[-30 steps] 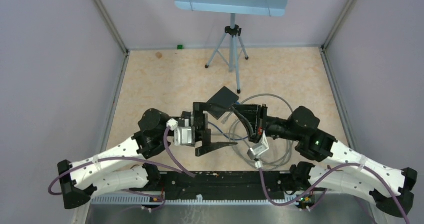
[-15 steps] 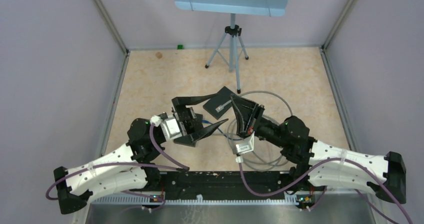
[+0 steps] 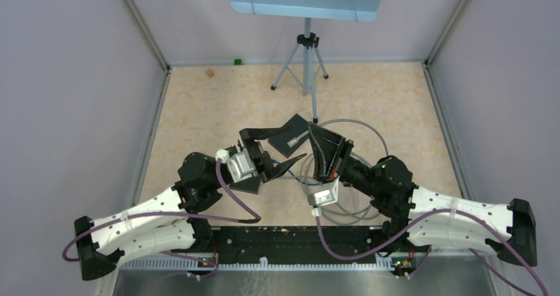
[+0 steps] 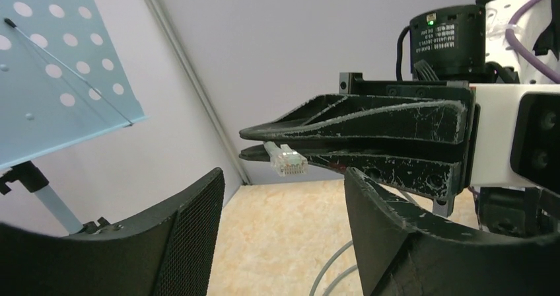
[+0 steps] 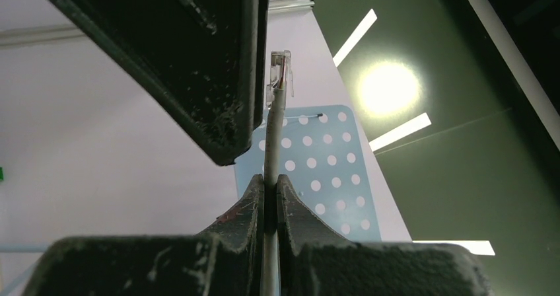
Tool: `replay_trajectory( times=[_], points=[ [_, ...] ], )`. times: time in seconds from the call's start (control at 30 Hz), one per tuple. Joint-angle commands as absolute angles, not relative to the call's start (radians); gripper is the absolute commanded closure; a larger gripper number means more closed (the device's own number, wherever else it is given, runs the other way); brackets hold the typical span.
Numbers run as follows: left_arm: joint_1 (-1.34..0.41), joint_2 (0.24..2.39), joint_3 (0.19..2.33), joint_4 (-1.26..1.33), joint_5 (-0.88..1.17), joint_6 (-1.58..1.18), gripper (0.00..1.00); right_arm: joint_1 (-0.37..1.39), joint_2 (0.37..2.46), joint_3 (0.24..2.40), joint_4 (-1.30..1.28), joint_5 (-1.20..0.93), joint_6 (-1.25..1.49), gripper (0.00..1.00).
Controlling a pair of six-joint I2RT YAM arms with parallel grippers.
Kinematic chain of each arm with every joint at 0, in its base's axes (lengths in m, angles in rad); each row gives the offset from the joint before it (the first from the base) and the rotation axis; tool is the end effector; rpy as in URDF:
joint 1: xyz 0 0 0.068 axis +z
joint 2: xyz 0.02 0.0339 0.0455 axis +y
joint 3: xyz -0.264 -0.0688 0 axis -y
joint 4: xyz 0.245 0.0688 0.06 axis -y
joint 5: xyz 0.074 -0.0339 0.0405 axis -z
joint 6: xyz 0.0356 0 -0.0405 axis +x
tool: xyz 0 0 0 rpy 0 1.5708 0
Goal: Insert the plug into the switch port
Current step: Pick up the connector from the center of the board.
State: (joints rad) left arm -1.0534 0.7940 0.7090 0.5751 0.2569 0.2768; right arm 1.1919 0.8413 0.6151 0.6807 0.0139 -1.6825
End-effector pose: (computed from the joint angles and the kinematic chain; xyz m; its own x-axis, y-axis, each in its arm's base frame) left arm 0.0811 -0.1608 0.3918 0.4840 -0.3160 -0.8160 0.8516 0.3846 0.3562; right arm 0.0725 0.1807 0.3620 0.9005 -0.4246 0.0941 0.2644 0.3628 -0.8936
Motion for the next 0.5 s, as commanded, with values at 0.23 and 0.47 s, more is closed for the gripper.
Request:
replay_trajectory(
  times=[0.23, 0.47],
  points=[
    [-1.056, 0.804, 0.762, 0.575, 0.306, 0.273, 0.37, 1.21, 0.835, 0.637, 0.682, 0.042, -1.723, 1.0],
    [-1.055, 0.792, 0.764, 0.565, 0.298, 0.267, 0.44, 1.21, 0.848, 0.628, 0.704, 0.082, -1.749, 1.0]
  ],
)
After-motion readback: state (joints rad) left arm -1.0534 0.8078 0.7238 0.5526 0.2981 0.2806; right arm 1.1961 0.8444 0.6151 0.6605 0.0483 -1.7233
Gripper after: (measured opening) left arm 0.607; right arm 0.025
